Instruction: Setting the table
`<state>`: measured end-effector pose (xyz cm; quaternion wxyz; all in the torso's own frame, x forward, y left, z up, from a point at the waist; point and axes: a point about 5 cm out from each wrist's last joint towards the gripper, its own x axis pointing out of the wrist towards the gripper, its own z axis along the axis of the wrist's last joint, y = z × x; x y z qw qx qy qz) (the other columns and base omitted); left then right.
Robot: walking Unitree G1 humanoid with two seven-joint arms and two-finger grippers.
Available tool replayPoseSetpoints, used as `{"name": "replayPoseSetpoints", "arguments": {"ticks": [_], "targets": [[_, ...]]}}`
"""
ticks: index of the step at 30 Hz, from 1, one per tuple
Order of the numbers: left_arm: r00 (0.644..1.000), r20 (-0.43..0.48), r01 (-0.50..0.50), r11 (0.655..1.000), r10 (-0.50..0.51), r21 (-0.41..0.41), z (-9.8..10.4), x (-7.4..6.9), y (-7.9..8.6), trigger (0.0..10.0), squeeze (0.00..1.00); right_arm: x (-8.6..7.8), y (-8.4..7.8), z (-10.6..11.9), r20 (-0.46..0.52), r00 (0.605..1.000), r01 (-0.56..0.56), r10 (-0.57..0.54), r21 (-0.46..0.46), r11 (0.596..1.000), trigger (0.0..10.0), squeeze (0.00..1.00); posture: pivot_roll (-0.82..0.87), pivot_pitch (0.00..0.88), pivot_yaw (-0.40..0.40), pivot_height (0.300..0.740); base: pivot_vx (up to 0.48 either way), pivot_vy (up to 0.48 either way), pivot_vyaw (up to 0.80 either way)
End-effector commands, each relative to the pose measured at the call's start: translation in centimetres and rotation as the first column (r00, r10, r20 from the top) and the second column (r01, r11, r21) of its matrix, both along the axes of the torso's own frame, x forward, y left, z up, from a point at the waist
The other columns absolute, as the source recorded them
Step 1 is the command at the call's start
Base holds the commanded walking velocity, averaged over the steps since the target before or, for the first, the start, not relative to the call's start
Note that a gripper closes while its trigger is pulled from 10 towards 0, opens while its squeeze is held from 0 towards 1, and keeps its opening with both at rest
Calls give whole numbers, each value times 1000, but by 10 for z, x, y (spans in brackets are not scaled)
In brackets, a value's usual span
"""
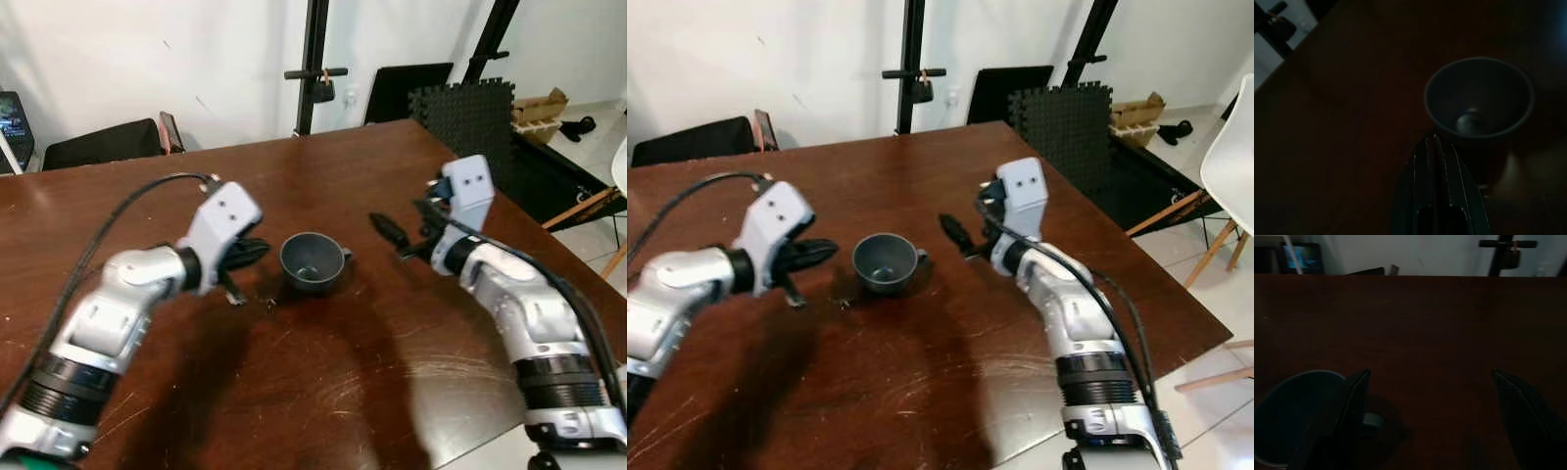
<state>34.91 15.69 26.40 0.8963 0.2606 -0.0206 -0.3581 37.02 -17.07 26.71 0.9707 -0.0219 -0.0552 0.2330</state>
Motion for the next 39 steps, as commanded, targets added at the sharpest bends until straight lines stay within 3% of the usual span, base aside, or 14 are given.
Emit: {"name": "replayPoseSetpoints", "arguments": {"ticks": [1, 5, 9, 13, 24, 30, 36, 39], "targets": [[1000, 0, 19, 1000, -19, 19, -1, 3, -2, 10000, 0, -1, 4, 0, 2, 999, -32, 32, 9, 999, 10000, 0, 35, 170, 19, 740, 0, 0, 0], [999, 26, -20, 1000, 20, 1, -1, 12, -11, 10000, 0, 0, 5, -1, 7, 1000, -28, 28, 21, 999, 10000, 0, 34, 172, 21, 740, 0, 0, 0], [994, 25, -103, 983, 108, -150, 2, 15, -15, 10000, 0, -2, 7, -1, 19, 999, -41, 39, 84, 996, 10000, 0, 30, 173, 25, 740, 0, 0, 0], [987, 13, -155, 959, 163, -238, -4, 11, -18, 10000, 0, 0, 4, 1, 20, 1000, 4, -7, 152, 988, 10000, 0, 32, 176, 24, 740, 0, 0, 0], [951, -4, -297, 908, 310, -294, -16, 11, -20, 10000, 0, 10, -1, -5, -15, 990, 142, -142, 160, 977, 10000, 0, 32, 179, 27, 740, 0, -120, 0], [944, -23, -321, 896, 330, -308, -17, 12, -23, 10000, 0, 9, -1, -4, -14, 990, 143, -143, 189, 972, 10000, 0, 28, 182, 27, 740, 0, -464, 0], [937, -23, -339, 887, 350, -313, -15, 12, -22, 10000, 0, 10, 0, -5, -8, 988, 154, -155, 162, 975, 10000, 0, 29, 183, 28, 740, 0, -454, 0], [924, -49, -373, 867, 379, -330, -14, 14, -18, 10000, 0, 10, 0, -5, -6, 988, 155, -156, 163, 974, 10000, 0, 27, 184, 27, 740, 0, 0, 0]]}}
